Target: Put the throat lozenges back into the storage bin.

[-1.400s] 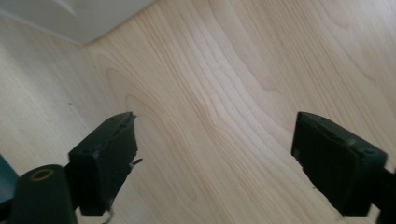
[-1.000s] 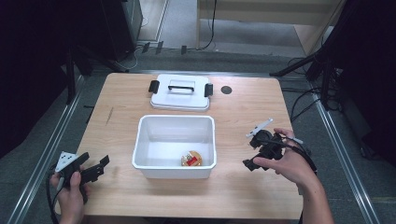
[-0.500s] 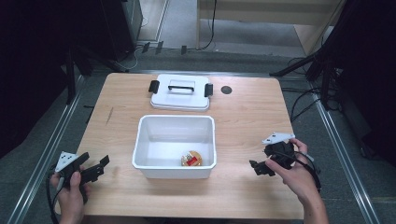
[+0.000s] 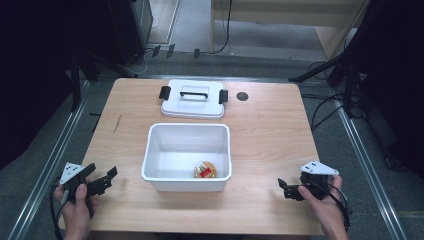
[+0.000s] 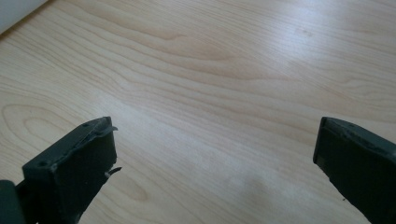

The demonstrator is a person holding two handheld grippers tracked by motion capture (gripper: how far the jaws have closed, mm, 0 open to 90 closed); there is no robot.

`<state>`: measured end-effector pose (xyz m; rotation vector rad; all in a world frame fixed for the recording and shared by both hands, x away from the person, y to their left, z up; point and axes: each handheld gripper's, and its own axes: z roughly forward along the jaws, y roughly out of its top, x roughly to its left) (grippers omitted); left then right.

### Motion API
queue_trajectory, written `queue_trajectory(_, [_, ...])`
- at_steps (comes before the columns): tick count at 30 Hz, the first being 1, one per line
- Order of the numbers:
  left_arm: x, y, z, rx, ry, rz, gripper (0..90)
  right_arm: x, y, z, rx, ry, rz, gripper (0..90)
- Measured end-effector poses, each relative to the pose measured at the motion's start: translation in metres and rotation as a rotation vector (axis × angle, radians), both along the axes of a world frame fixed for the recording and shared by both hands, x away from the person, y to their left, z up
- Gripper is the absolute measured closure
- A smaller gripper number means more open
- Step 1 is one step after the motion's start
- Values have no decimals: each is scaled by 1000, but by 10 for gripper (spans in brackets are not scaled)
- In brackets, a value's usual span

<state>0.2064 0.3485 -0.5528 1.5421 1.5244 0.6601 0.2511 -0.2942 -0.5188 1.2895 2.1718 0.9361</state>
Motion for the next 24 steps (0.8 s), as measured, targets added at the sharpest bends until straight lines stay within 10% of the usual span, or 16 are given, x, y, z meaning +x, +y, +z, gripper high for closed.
queue_trajectory(24, [1, 0, 0, 0, 2, 1, 148, -40, -55, -28, 164, -134, -228, 0])
